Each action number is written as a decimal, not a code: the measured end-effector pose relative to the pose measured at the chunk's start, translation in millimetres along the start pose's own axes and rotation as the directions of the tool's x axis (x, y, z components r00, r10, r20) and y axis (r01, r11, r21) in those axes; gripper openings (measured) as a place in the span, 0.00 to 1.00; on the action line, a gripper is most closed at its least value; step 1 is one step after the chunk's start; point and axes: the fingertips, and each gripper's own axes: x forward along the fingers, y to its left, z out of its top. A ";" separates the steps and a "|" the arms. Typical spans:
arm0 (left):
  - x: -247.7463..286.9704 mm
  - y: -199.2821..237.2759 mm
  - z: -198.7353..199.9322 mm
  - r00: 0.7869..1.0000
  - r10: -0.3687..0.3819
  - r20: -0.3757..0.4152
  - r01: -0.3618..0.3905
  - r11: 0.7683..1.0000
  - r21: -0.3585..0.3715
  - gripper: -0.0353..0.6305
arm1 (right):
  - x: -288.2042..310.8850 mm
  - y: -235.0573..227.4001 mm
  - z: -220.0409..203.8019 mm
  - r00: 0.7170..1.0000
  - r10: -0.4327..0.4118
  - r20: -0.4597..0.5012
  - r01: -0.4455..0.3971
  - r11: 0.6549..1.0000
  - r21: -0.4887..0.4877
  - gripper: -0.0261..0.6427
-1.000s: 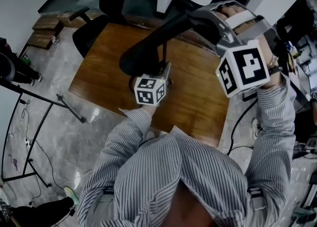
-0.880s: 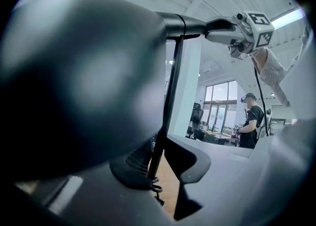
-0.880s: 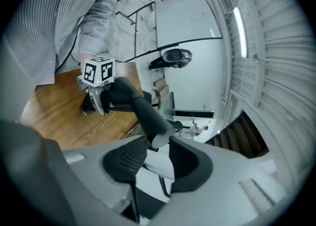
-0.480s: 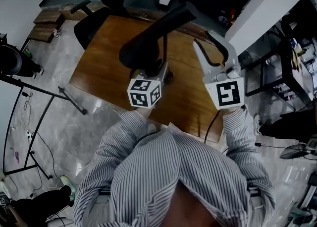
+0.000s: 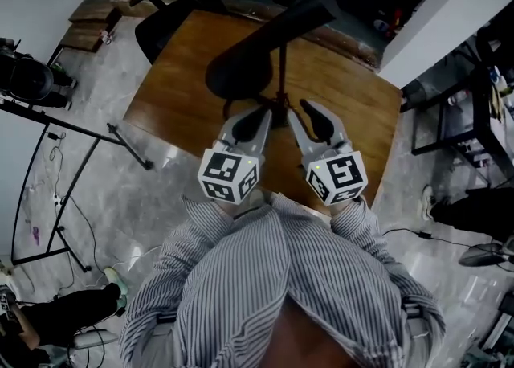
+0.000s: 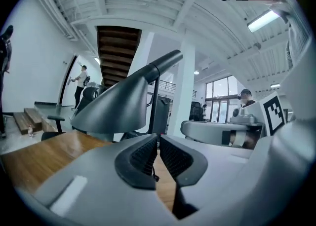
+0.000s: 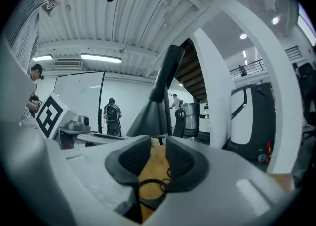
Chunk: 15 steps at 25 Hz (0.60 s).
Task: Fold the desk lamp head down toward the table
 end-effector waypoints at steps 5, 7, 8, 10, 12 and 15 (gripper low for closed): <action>-6.5 -2.3 6.4 1.000 -0.008 0.024 0.007 0.999 0.045 0.06 | -1.2 17.9 -2.7 1.000 0.006 0.023 -0.007 1.000 0.029 0.04; -8.5 -1.6 7.4 1.000 -0.006 0.028 0.005 0.999 0.050 0.06 | -1.3 19.7 -2.3 1.000 0.001 0.025 -0.001 1.000 0.031 0.04; -9.0 -1.1 7.0 1.000 -0.005 0.025 0.003 0.999 0.044 0.06 | -1.5 19.9 -2.8 1.000 -0.003 0.024 0.002 0.999 0.032 0.04; -8.5 -1.1 4.1 1.000 -0.002 0.011 0.002 1.000 0.028 0.06 | -2.1 20.6 -5.0 1.000 -0.001 0.015 0.001 0.999 0.038 0.04; -7.5 -2.9 0.7 1.000 -0.003 -0.001 0.003 1.000 0.020 0.06 | -3.0 22.4 -7.6 1.000 0.009 0.004 -0.009 0.999 0.041 0.04; -6.6 -7.0 -0.8 1.000 -0.010 -0.005 0.010 1.000 0.021 0.06 | -3.8 24.8 -9.7 1.000 0.019 -0.005 -0.019 0.999 0.038 0.04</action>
